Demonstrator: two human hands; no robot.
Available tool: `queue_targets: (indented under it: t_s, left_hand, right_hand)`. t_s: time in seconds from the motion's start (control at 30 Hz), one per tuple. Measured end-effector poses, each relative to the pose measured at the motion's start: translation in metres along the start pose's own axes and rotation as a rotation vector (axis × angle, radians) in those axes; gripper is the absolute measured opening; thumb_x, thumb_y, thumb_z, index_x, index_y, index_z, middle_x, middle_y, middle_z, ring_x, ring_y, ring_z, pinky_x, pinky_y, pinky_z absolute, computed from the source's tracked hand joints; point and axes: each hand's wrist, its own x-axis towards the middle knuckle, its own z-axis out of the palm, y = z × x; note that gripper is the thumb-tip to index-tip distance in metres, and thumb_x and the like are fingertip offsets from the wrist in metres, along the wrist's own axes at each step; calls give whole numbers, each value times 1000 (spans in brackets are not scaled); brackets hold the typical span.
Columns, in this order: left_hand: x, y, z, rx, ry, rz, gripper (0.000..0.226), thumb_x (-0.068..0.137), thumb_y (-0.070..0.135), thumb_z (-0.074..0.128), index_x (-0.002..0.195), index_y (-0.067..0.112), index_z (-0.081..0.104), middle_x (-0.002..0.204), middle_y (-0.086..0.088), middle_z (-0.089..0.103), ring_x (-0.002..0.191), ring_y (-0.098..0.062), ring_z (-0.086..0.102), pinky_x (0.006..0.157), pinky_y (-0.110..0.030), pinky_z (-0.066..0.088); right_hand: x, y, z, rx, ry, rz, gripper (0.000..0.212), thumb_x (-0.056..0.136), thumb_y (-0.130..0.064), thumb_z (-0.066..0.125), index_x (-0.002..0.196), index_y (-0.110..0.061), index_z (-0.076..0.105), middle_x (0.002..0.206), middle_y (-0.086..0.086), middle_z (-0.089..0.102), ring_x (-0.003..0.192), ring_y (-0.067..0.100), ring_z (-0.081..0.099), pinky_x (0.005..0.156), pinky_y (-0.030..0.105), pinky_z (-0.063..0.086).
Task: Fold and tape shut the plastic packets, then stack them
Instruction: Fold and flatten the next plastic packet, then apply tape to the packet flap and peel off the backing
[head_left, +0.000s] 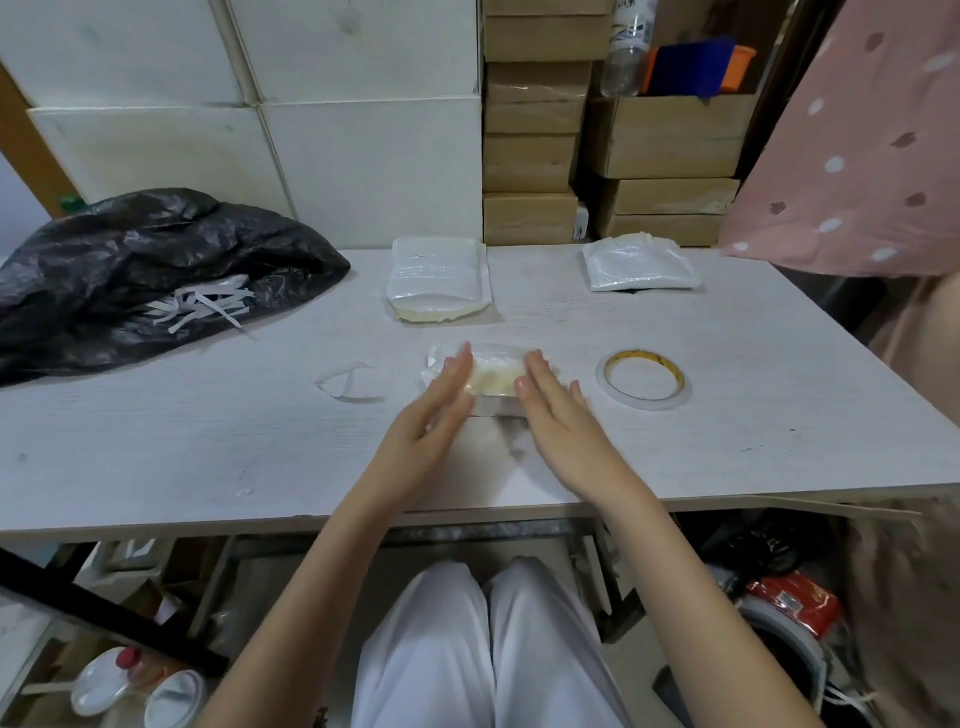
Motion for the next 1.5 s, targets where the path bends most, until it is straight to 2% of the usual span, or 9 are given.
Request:
queue_targets:
  t_s: [0.1, 0.2, 0.37, 0.67, 0.8, 0.93, 1.07, 1.37, 1.5]
  left_hand:
    - [1, 5, -7, -214, 71, -123, 37, 96, 39, 45, 132, 41, 48, 121, 43, 49, 116, 26, 37, 91, -2, 32]
    - [5, 5, -12, -458, 147, -189, 29, 95, 27, 50, 123, 30, 58, 121, 13, 64, 119, 0, 54, 102, -23, 35]
    - [22, 6, -21, -612, 305, -357, 23, 88, 3, 59, 109, 11, 64, 108, -4, 70, 104, -14, 66, 89, -23, 50]
    - [32, 9, -9, 306, 201, -77, 28, 86, 6, 61, 111, 17, 67, 108, 1, 61, 100, -12, 57, 91, -27, 47]
    - [33, 10, -6, 571, 165, -26, 34, 91, 6, 53, 120, 20, 61, 109, -2, 57, 103, -20, 53, 85, -27, 41]
    - [33, 14, 2, 749, 177, 8, 35, 93, 5, 47, 124, 19, 58, 113, -4, 59, 103, -26, 49, 83, -34, 42]
    - [29, 16, 3, 1024, 272, 60, 31, 95, 18, 49, 122, 29, 59, 115, 5, 62, 109, -27, 47, 103, -50, 25]
    - [35, 12, 9, 901, 261, 264, 58, 60, -19, 58, 114, 4, 63, 95, -11, 62, 79, -33, 56, 64, -38, 42]
    - [36, 12, 8, 873, 249, 372, 51, 61, -19, 54, 96, 14, 71, 82, -2, 62, 69, -26, 53, 60, -31, 34]
  right_hand:
    - [1, 2, -6, 255, 21, 67, 54, 98, -50, 26, 148, -32, 20, 154, -19, 18, 146, 10, -2, 120, 39, 1]
    - [2, 1, -6, 244, 16, 54, 52, 99, -47, 25, 148, -31, 21, 154, -18, 19, 146, 10, 0, 120, 38, 2]
    - [6, 9, 1, 174, 49, 2, 48, 102, -37, 26, 148, -26, 22, 156, -12, 18, 146, 14, 2, 119, 31, 2]
    - [21, 16, -11, 189, 319, -61, 32, 90, -19, 59, 122, -13, 57, 149, 3, 27, 127, 15, 41, 107, 26, 34]
    - [17, 26, -53, -95, 524, -110, 42, 94, -33, 51, 132, -14, 50, 153, 1, 25, 141, 13, 18, 112, 28, 22]
    - [16, 51, -97, -542, 200, 162, 95, 82, -52, 61, 151, -16, 6, 159, 7, -4, 145, 20, -14, 118, 39, 3]
    - [14, 54, -104, -438, 112, 184, 101, 76, -52, 69, 150, -17, 9, 158, 2, 15, 145, 20, 12, 114, 38, 20]
    - [4, 13, -79, 441, 259, -72, 76, 72, -20, 76, 139, -9, 41, 109, -10, 65, 101, -5, 61, 87, 15, 50]
    - [8, -10, -64, 532, 193, -157, 82, 59, -36, 77, 132, -14, 47, 92, -11, 74, 101, 17, 68, 94, 31, 51]
